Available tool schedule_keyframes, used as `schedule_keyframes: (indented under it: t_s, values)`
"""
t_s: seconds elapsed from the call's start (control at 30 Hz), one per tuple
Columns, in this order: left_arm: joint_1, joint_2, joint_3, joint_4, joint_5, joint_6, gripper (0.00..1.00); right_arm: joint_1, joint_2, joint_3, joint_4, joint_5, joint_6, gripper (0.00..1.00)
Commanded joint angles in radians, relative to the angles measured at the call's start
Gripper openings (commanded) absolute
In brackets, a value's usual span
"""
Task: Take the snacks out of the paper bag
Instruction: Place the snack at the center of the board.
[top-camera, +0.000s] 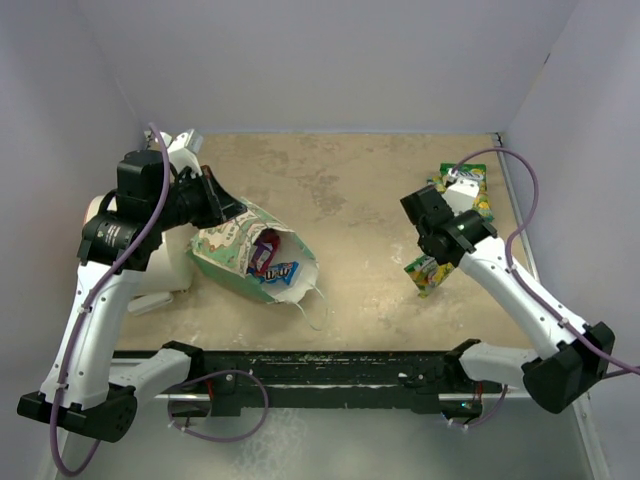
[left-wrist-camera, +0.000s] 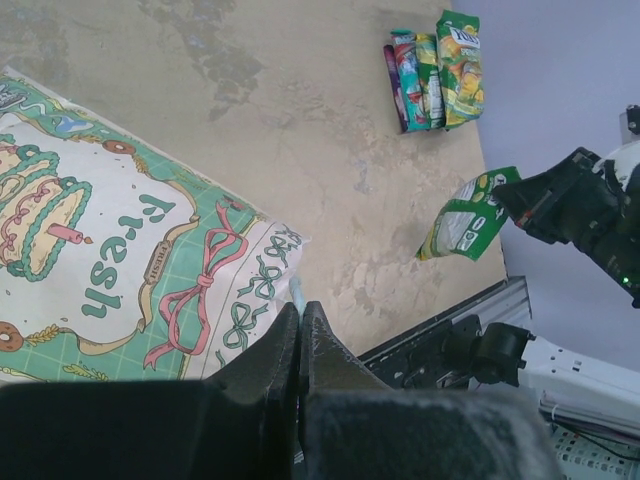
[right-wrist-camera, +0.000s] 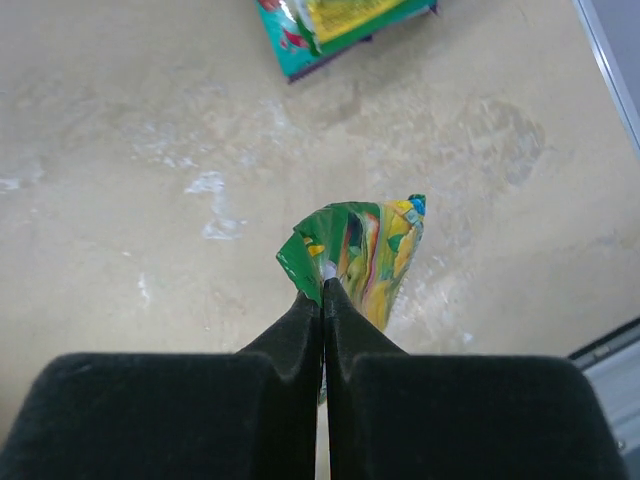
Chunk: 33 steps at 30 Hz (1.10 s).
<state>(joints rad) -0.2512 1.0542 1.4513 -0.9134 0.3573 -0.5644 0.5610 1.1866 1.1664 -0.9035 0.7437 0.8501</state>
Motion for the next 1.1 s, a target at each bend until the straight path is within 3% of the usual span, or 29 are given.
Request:
schedule_keyframes:
  t_s: [0.0, 0.2, 0.33, 0.43, 0.53, 0.63, 0.73, 0.9, 1.07]
  values:
    - [-0.002, -0.013, 0.034, 0.052, 0.017, 0.005, 0.0, -0.055, 0.053, 0.042, -0.069, -0.026, 0.045, 0.0]
    - [-0.002, -0.028, 0.035, 0.038, 0.022, 0.008, 0.0, -0.162, 0.293, 0.124, 0.108, -0.015, -0.043, 0.0]
    - [-0.002, -0.043, 0.009, 0.046, 0.057, 0.012, 0.0, -0.188, 0.476, 0.243, 0.201, -0.107, -0.016, 0.02]
    - [-0.001, -0.04, -0.014, 0.057, 0.12, 0.01, 0.0, -0.188, 0.557, 0.296, 0.251, -0.215, 0.011, 0.24]
    - [-0.002, -0.051, -0.041, 0.068, 0.158, -0.007, 0.0, -0.188, 0.511, 0.262, 0.361, -0.278, -0.014, 0.48]
    - [-0.002, -0.068, -0.065, 0.078, 0.17, -0.01, 0.0, -0.188, 0.427, 0.187, 0.462, -0.336, -0.09, 0.59]
    - [-0.002, -0.079, -0.077, 0.067, 0.176, -0.003, 0.0, -0.187, 0.341, 0.099, 0.56, -0.423, -0.216, 0.62]
    - [-0.002, -0.113, -0.086, 0.048, 0.183, 0.032, 0.0, -0.149, 0.158, -0.136, 0.844, -0.818, -0.416, 0.62]
    - [-0.002, -0.156, -0.111, 0.024, 0.168, 0.034, 0.0, 0.136, -0.019, -0.396, 1.233, -0.966, -0.572, 0.61]
